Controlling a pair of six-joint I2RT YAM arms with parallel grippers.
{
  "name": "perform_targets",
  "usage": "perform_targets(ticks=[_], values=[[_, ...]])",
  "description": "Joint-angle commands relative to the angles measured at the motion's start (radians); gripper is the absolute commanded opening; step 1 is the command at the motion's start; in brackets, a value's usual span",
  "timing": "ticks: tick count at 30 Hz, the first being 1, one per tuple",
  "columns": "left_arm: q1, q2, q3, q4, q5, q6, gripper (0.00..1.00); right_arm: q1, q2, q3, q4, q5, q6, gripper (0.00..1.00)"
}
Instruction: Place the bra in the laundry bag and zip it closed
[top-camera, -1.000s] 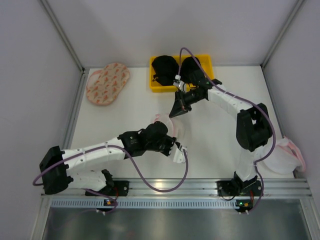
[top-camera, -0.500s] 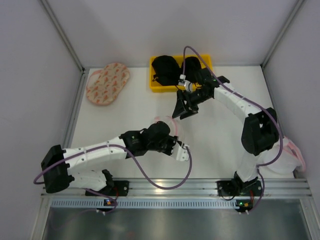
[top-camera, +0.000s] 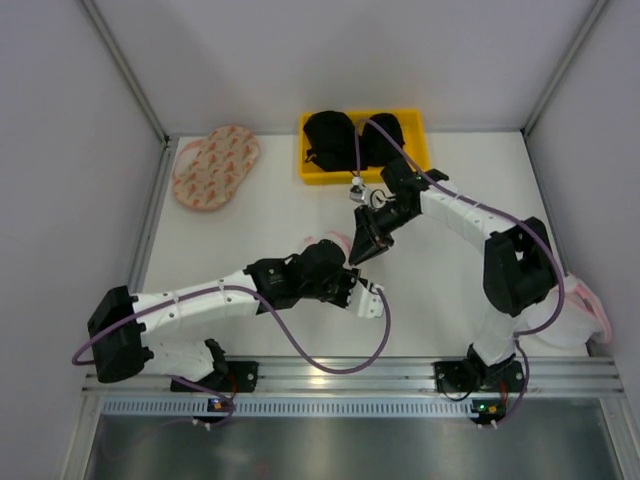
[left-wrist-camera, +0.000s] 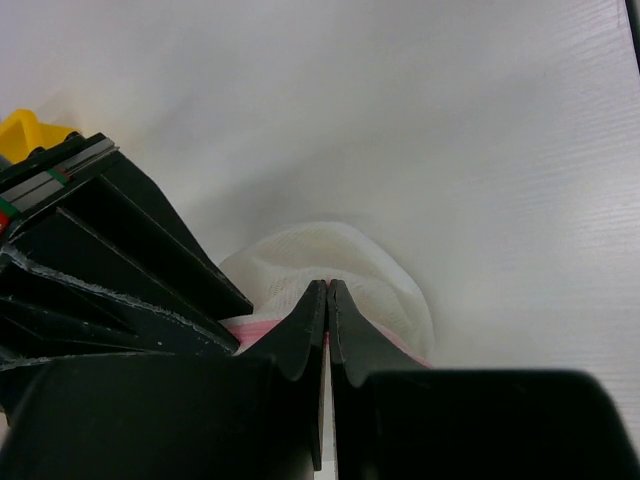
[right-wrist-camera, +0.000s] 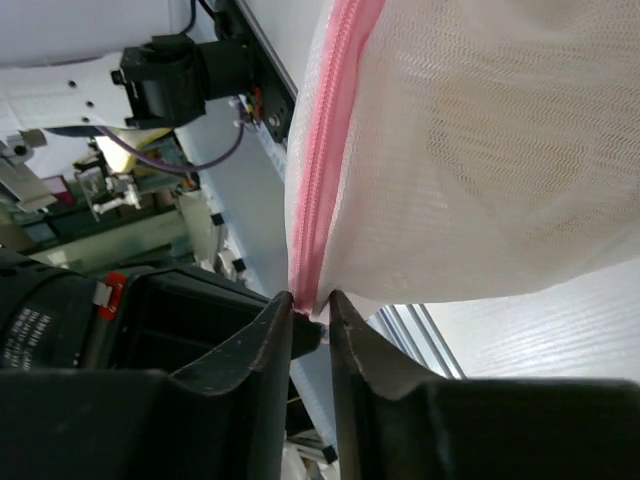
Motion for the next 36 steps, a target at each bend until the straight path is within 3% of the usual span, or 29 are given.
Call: perform_targets(ticks=[1,2,5,16,20,22,23,25,26,27,31,34,36], values=[[-0.002,0.0,0.029,0.013,0.009,-0.013,0.0,0.001,0.022,0.07,0.008,-0.064,0.008,0.2],[-0.002,-0.008,0.024,0.004,0.024,-0.019,0.0,-0.005,0.03,0.078,0.014,-0.078,0.012,0.11],[-0.002,-0.023,0.019,-0.021,0.056,-0.043,0.0,-0.025,0.044,0.096,0.021,-0.076,0.023,0.0],[-0.011,-0.078,-0.02,-0.139,0.186,-0.157,0.0,-0.059,0.136,0.199,0.087,-0.061,0.04,0.0],[-0.011,-0.068,-0.015,-0.139,0.147,-0.246,0.0,-0.059,0.154,0.256,0.098,-0.059,0.049,0.0],[-0.011,-0.051,0.001,-0.139,0.122,-0.263,0.0,-0.06,0.153,0.261,0.095,-0.049,0.046,0.04],[-0.011,-0.042,0.024,-0.136,0.104,-0.267,0.0,-0.06,0.142,0.259,0.086,-0.037,0.04,0.18],[-0.007,-0.008,0.051,-0.136,0.088,-0.278,0.0,-0.06,0.13,0.256,0.057,-0.015,0.008,0.34],[-0.002,0.001,0.079,-0.137,0.085,-0.284,0.0,-0.062,0.117,0.256,0.04,0.009,-0.008,0.49],[0.01,0.01,0.091,-0.136,0.085,-0.287,0.0,-0.064,0.11,0.258,-0.003,0.025,-0.035,0.55],[0.038,0.043,0.145,-0.108,0.065,-0.275,0.0,-0.085,0.045,0.247,-0.077,0.097,-0.109,0.61],[0.058,0.064,0.171,-0.082,0.045,-0.257,0.0,-0.094,0.019,0.177,-0.071,0.108,-0.134,0.58],[0.065,0.09,0.19,-0.081,0.035,-0.253,0.0,-0.091,0.021,0.144,-0.075,0.028,-0.123,0.54]])
